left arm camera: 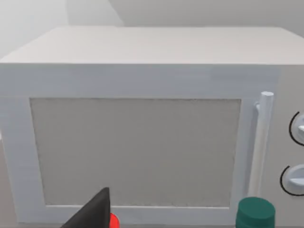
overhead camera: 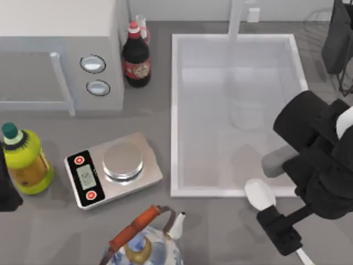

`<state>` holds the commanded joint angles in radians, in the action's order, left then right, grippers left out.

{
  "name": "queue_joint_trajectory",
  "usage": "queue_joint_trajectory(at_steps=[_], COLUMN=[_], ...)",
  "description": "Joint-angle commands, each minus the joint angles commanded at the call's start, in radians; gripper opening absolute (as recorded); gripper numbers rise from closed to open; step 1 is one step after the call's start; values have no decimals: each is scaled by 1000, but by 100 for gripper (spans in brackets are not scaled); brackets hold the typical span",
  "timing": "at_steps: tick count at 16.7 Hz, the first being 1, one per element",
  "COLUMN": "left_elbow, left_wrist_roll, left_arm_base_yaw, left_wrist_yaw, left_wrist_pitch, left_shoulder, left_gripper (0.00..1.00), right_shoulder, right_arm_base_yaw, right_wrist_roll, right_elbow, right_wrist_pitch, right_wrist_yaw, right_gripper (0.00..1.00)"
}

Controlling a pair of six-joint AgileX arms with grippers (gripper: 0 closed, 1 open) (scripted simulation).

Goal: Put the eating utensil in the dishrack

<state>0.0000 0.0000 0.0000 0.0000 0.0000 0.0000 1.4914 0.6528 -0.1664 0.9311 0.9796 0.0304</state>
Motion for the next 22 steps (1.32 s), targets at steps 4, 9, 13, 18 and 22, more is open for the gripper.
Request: queue_joint_trajectory(at_steps=[4, 9, 13, 18, 22], left_elbow=[0, 0, 0, 0, 0], left_wrist_roll=[0, 0, 0, 0, 0], left_arm_base_yaw=[0, 0, 0, 0, 0], left_wrist_yaw=[0, 0, 0, 0, 0], left_wrist_pitch=[0, 0, 0, 0, 0], left_shoulder=[0, 0, 0, 0, 0], left_gripper=[100, 100, 100, 100, 100], right_shoulder=[88, 195, 203, 203, 203], right_arm_base_yaw=[-2, -5, -5, -5, -5], right_wrist_roll=[2, 3, 3, 3, 3], right_elbow=[-91, -197, -205, -205, -205], right_wrist_pitch=[-187, -397, -410, -410, -410], right_wrist_yaw=[0, 0, 0, 0, 0], right_gripper=[100, 100, 100, 70, 40])
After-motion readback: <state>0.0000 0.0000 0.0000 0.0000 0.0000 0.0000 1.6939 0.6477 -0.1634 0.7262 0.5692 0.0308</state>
